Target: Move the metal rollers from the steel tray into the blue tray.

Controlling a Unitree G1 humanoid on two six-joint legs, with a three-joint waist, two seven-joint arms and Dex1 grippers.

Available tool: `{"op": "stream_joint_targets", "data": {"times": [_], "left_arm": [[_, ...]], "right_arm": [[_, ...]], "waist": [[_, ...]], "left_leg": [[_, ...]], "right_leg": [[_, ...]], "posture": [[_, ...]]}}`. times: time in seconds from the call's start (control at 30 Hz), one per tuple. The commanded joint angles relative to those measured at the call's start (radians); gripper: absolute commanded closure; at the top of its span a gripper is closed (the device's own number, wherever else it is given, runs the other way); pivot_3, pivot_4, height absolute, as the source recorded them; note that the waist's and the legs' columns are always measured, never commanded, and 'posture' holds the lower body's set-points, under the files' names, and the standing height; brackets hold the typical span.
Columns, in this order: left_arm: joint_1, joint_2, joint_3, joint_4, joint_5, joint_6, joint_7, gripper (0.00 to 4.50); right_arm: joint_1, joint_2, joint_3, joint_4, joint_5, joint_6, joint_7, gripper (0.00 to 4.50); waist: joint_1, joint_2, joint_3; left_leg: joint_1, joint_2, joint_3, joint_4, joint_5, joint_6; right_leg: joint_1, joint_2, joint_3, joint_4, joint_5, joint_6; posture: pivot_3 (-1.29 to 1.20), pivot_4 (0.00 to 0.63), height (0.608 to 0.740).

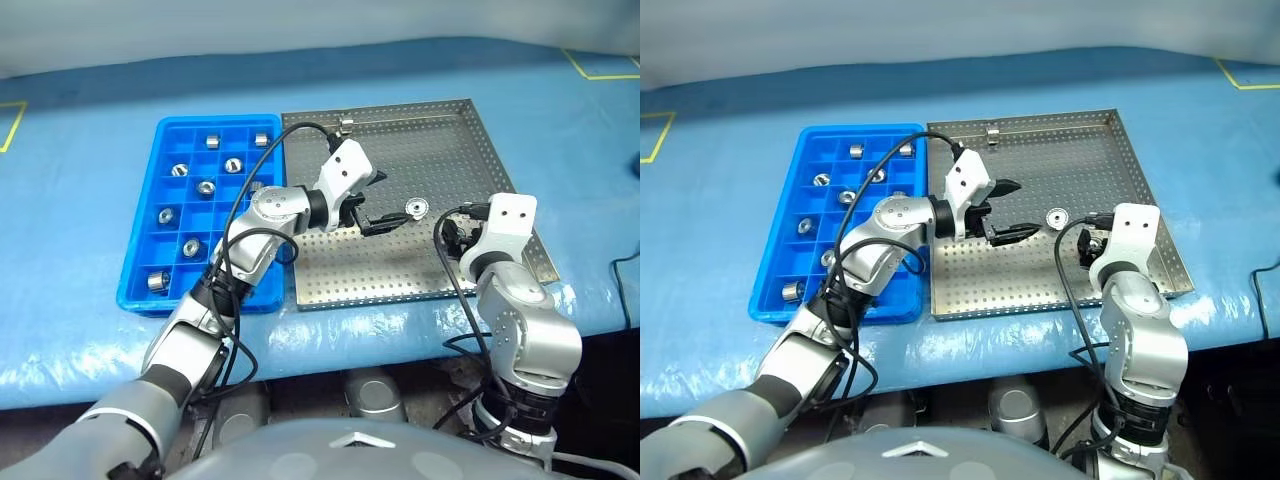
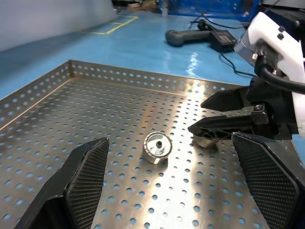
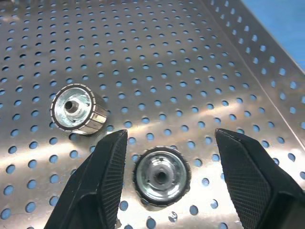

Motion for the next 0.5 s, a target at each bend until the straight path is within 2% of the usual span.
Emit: {"op": "stream_joint_targets", "data": {"times": [0.03,0.5], "left_arm": [[0.023,0.004,0.014,-0.059,0.004,-0.006,0.001,0.0],[0.11,0.048,0.046,-0.163,-0.003,0.055,0.04,0.0]], "right_arm": [[-0.012,-0.015,-0.019,-0.047,0.043,-0.018,0.03,1.52],[-0.034,-0.005,-0.011,0.098,0.059,-0.026,0.007,1.52]], "waist": [[-0.013,0.0,0.0],[0.002,0.0,0.0]], "left_leg": [[0.0,0.0,0.0,0.0,0.0,0.0],[0.0,0.0,0.0,0.003,0.0,0.0]], "right_leg": [[0.0,0.0,0.0,0.0,0.0,0.0],[0.001,0.0,0.0,0.001,0.0,0.001]], "posture": [[-0.31,0.15,0.74],[-0.25,0.15,0.74]]}}
